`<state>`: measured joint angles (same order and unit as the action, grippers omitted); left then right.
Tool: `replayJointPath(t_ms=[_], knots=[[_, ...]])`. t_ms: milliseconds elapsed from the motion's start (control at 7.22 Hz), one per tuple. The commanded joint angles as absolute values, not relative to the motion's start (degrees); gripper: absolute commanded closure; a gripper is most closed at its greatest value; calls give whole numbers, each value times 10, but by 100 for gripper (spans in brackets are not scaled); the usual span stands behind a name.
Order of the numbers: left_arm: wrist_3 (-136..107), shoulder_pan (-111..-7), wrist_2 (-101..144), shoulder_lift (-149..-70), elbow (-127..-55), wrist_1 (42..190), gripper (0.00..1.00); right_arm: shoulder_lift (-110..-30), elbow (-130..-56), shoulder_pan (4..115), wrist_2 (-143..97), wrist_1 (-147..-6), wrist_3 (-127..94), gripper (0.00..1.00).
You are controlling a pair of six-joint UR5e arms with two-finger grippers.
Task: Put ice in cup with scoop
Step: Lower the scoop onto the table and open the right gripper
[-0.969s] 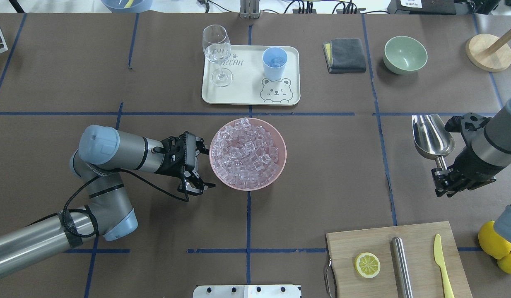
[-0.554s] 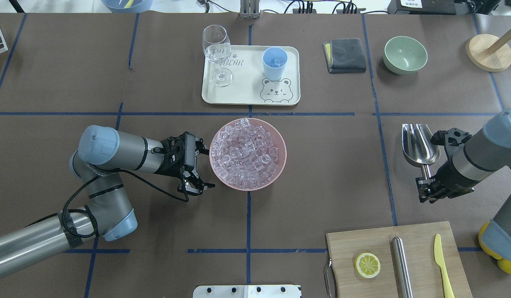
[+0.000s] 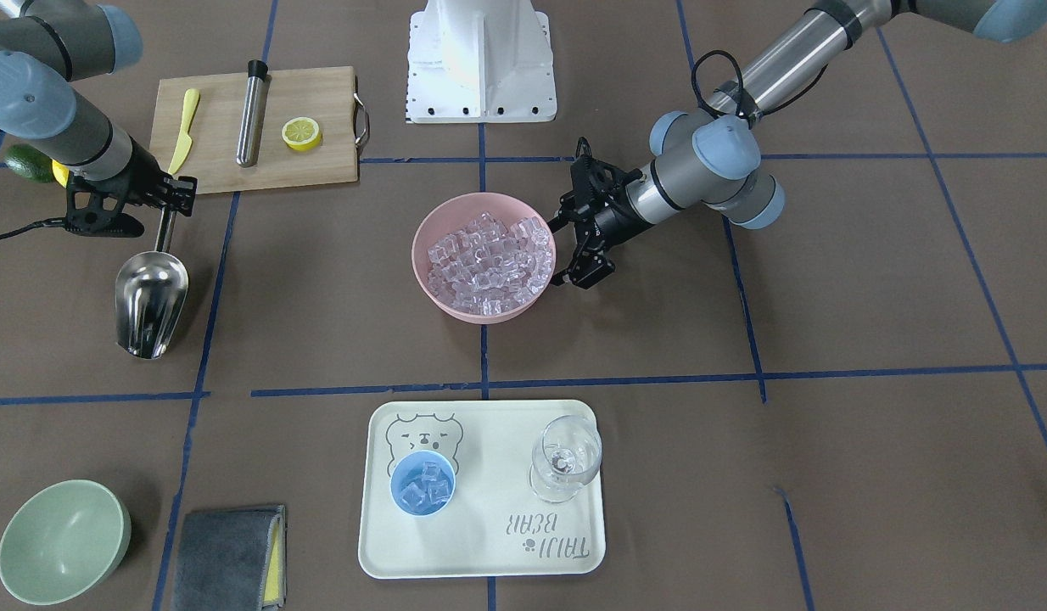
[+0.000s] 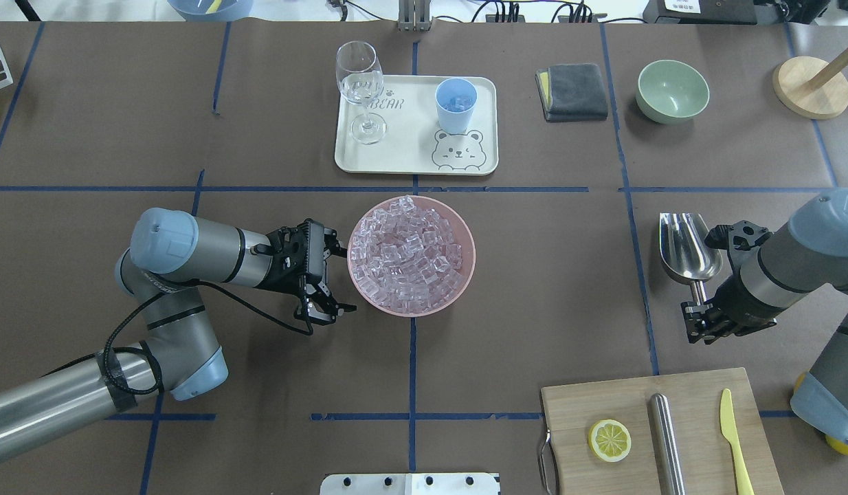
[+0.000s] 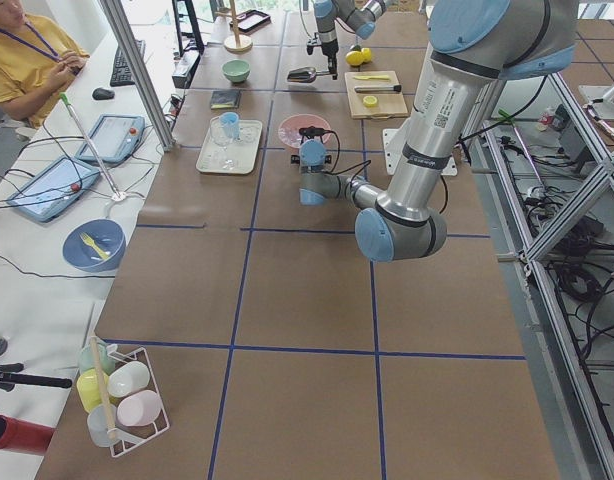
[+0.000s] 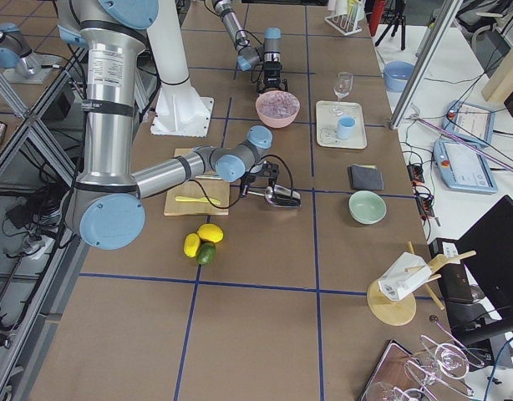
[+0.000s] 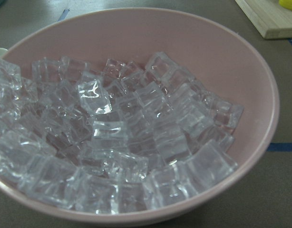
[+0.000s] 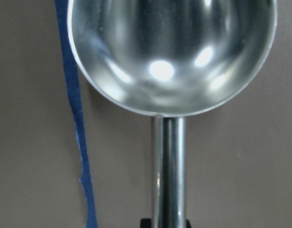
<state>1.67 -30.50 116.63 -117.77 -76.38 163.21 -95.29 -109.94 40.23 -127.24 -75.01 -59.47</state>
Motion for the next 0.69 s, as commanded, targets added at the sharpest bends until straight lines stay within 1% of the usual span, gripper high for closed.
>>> replayJointPath(t_ms=[0,554], knots=[[17,-305,1166,-1178,-764,1632,0,-950,-1100,393,-1270,-750,-605,100],[17,-305,1166,-1178,-763,1632,0,-948,-1103,376,-1260,-746,-614,100]])
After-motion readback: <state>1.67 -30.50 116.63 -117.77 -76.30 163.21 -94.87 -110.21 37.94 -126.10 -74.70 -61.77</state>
